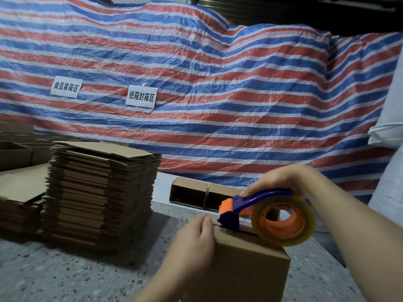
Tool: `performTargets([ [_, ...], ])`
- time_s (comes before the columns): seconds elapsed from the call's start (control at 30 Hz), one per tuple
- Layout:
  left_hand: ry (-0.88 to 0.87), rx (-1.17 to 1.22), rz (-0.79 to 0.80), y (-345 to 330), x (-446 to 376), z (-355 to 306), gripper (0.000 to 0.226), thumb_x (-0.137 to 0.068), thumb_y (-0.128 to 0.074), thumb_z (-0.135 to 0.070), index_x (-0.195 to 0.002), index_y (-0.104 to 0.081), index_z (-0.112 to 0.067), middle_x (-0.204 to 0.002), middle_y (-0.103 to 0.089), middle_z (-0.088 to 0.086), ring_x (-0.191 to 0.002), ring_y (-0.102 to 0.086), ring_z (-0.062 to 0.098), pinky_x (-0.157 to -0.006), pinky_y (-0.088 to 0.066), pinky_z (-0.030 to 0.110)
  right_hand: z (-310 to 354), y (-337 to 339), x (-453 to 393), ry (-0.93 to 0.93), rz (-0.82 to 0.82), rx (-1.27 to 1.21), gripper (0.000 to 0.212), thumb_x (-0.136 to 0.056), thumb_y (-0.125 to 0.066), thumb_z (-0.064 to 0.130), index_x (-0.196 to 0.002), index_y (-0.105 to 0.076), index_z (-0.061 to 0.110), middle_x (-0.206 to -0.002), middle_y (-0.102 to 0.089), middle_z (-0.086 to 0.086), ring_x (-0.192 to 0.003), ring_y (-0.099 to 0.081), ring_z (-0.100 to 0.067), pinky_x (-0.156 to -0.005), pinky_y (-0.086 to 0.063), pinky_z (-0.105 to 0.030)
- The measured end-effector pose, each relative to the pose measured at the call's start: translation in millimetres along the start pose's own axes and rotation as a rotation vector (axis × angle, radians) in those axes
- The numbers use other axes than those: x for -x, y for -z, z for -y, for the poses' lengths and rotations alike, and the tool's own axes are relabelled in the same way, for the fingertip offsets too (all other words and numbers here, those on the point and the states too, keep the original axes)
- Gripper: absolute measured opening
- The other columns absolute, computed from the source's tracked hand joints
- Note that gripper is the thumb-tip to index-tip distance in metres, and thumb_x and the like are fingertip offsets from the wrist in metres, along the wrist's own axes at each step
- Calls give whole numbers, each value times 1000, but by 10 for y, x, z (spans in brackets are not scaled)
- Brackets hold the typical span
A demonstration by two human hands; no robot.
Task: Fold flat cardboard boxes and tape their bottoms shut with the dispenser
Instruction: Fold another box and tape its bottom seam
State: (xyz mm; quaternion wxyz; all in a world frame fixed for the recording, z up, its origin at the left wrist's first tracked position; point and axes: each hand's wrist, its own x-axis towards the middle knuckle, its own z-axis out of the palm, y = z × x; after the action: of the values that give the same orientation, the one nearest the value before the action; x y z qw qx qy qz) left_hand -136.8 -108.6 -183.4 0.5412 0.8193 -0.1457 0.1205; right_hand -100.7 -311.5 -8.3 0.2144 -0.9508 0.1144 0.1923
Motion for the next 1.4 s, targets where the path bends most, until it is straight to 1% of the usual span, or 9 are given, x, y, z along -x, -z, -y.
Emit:
performTargets([
  [0.07, -89, -237, 19, -36, 72, -2, 44, -103, -30, -51, -142, -42, -36, -149, -44, -9, -134, -39, 4, -107, -32, 24, 4, -12, 8, 1, -10, 14, 71, -64, -80, 62, -115, -67, 13, -90, -78, -4, -69, -73, -14, -59, -57, -24],
  [0.27, -205, -507, 176, 120, -9, 1, 81, -81, -46, -81, -147, -27, -39, -132, -57, -9, -114, -52, 8, -92, -42, 21, 13, -13, -7, -9, -33, 5, 60, -74, -79, 60, -112, -68, 15, -89, -78, -4, -68, -74, -14, -60, -58, -24],
  [0.37, -241, -598, 203, 178, -8, -31, 68, -77, -55, -79, -129, -37, -39, -106, -59, -11, -94, -55, 10, -77, -48, 26, 38, -7, -12, -9, -27, 34, 60, -73, -79, 61, -112, -67, 16, -87, -78, -4, -67, -73, -14, -58, -57, -23],
  [0.53, -258, -748, 183, 185, -17, -37, 74, -80, -47, -80, -138, -29, -37, -116, -61, -6, -102, -58, 15, -80, -50, 31, 43, 38, -12, -53, -35, 115, 72, -65, -79, 69, -112, -67, 16, -87, -79, -5, -70, -75, -16, -59, -58, -26],
  [0.73, -271, -798, 153, 184, -13, -9, 66, -78, -42, -85, -123, -33, -37, -109, -62, -7, -100, -61, 18, -76, -49, 35, -184, 183, 57, -98, -26, 167, 89, -49, -79, 74, -113, -70, 14, -93, -79, -7, -76, -76, -18, -63, -59, -28],
  [0.93, -267, -797, 159, 210, 2, -30, 64, -78, -41, -85, -123, -33, -40, -99, -55, -14, -94, -58, 12, -68, -40, 28, -718, 280, 121, -153, -16, 122, 113, -31, -85, 81, -119, -71, 11, -115, -74, -15, -90, -70, -22, -87, -55, -33],
  [1.17, -174, -784, 305, 233, -52, -108, 72, -77, -45, -84, -132, -33, -38, -132, -52, -7, -113, -49, 13, -98, -44, 29, -805, 159, 87, -171, -9, 129, 96, -45, -77, 80, -116, -70, 15, -96, -78, -4, -80, -73, -15, -72, -57, -25],
  [1.27, -166, -977, 367, 209, -135, -251, 96, -76, -45, -85, -149, -27, -24, -164, -9, 8, -151, -9, 27, -123, -14, 46, -831, 138, 100, -175, -16, 97, 99, -43, -80, 79, -116, -69, 14, -93, -78, -4, -78, -74, -15, -70, -58, -25],
  [1.4, -290, -927, 417, -40, -92, -458, 114, -78, -48, -81, -157, 8, -19, -165, 9, 1, -151, 9, 19, -123, 3, 40, -889, 121, 61, -180, -10, 86, 119, -19, -84, 81, -117, -68, 14, -94, -78, -5, -81, -75, -17, -70, -59, -26],
])
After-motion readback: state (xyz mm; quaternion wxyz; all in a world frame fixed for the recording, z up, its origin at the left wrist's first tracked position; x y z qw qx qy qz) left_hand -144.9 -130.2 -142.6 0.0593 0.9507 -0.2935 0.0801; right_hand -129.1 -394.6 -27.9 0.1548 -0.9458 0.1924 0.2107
